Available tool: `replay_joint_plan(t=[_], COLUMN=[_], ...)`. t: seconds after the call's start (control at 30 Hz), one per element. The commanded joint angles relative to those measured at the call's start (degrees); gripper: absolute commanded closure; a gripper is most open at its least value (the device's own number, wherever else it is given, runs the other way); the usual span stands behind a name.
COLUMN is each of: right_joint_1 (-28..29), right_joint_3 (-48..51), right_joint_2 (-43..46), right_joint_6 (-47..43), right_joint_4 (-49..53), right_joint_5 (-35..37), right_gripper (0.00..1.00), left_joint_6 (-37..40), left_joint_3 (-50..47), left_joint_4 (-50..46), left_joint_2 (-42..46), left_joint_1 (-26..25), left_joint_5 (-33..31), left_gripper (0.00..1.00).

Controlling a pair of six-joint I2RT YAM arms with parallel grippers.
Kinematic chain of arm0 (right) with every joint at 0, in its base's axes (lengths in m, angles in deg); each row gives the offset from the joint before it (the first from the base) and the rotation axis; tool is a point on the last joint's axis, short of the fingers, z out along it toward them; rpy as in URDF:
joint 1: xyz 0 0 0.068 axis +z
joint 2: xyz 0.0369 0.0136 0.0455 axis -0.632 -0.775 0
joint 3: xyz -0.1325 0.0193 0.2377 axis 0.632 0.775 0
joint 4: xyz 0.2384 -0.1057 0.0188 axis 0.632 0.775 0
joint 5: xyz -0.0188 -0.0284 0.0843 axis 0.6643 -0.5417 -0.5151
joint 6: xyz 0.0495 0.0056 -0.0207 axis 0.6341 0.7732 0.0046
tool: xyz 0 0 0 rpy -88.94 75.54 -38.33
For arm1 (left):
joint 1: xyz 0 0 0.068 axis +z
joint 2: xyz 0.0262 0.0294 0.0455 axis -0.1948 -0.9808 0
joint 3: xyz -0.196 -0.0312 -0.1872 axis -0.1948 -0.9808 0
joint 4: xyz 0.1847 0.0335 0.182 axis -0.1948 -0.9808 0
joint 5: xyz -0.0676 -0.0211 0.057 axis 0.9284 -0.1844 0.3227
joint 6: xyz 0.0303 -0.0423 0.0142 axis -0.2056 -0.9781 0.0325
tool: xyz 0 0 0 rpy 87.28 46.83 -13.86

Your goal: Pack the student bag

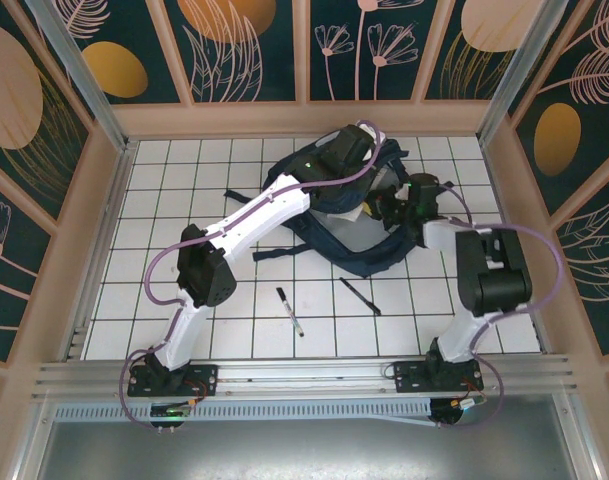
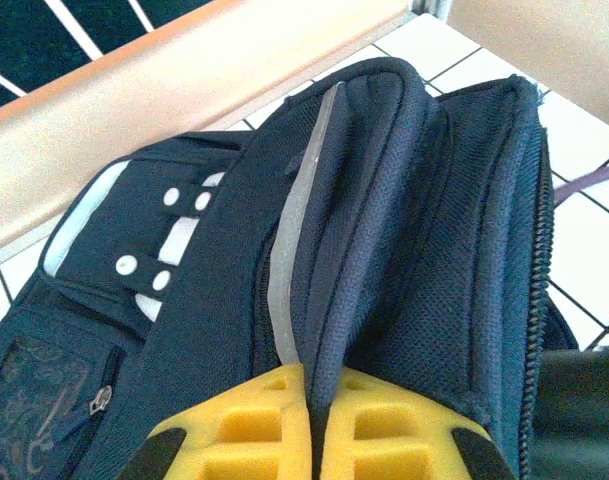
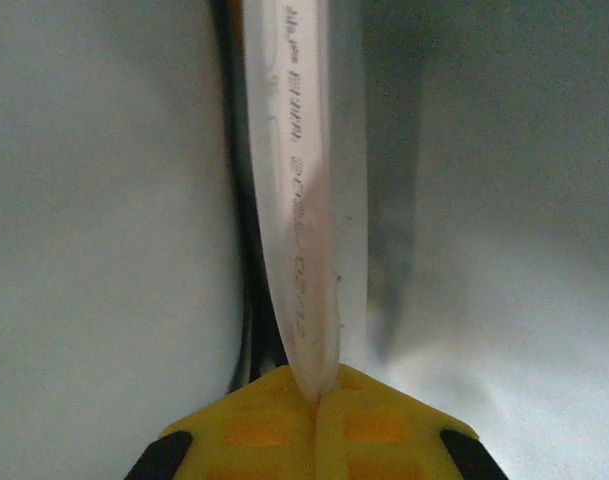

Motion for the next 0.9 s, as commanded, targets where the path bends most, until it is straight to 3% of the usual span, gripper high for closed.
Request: replay_joint_plan(t=[0.0,0.1,0.17,0.27,0.37,0.6,0.87], right_joint_1=[2.67,5.12,6.64,8.76,9.62,9.47,7.47], right_joint_3=[-5.14,-7.37,-10.5,-14.89,-16.66,-12.19,1.05], right_joint_2=[-6.2,-12.13,-16.1,-21.37,-22.36,-11.39,4.55], right_joint_6=[8.51,15.03,16.89,19.52,22.14,18.59,12.59], right_joint_4=[-11.86,-15.19,-16.63,-19.62,-16.63,-1.66,6.16], right_joint_5=[12.72,19.18,19.79,18.6,19.26,21.08,18.28], right_gripper=[1.0,1.0,0.94,0.83,0.66,0.52,0.49], left_joint_6=[-2.05,-1.93,-1.67,-1.13,-0.95,0.75,0.56], left_joint_3=[2.77,1.85,1.3,0.83,-0.27,-1.39,-4.59], left_joint_4=[5.95,6.31,6.62,7.23,8.53,9.24,9.32], left_joint_2=[5.39,5.6,5.64,5.71,5.74,4.6,5.23], left_joint_1=[-0.45,-0.51,-0.45,-0.47,-0.5,-0.38,0.61], left_joint_5=[4.32,4.82,4.57,4.46,2.96,0.36,-0.22], left_gripper=[1.0,1.0,1.0,1.0,1.0,1.0,1.0])
